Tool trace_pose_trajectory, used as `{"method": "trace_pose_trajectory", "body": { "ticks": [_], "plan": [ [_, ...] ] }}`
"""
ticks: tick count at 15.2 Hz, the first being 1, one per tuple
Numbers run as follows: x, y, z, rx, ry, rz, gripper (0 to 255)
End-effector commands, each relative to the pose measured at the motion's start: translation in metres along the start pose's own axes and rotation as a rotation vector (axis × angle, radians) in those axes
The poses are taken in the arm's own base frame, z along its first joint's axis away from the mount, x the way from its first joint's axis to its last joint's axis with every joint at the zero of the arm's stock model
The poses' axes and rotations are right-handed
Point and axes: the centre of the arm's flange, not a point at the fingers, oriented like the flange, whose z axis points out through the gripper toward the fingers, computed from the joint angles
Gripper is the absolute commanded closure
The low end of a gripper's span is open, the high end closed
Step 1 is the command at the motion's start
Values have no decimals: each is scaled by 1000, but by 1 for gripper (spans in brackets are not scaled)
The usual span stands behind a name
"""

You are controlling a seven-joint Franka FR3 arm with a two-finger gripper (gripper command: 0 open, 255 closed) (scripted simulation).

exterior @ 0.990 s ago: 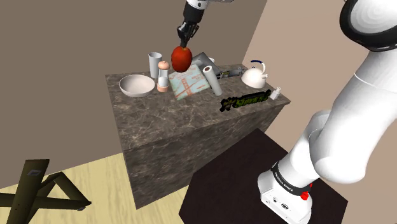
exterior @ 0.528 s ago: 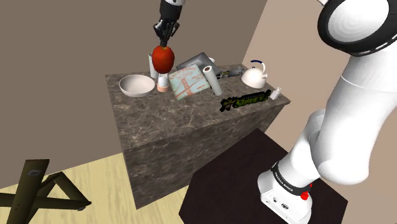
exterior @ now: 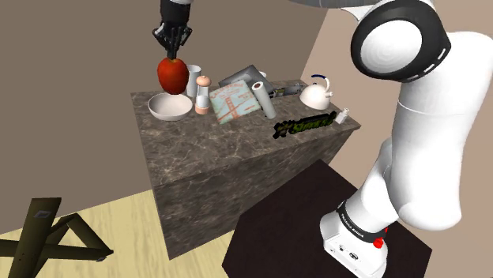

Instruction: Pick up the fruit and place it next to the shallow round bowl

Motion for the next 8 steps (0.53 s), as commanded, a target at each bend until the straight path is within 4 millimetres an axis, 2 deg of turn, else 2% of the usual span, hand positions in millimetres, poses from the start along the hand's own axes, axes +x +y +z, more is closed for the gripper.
{"method": "trace_pose_trajectory", "body": {
  "ticks": [1,4,8],
  "plan": [
    [14,-23,-1,0,0,1,255],
    [36,-62,3,0,0,1,255],
    [31,-63,23,0,0,1,255]
  ]
}}
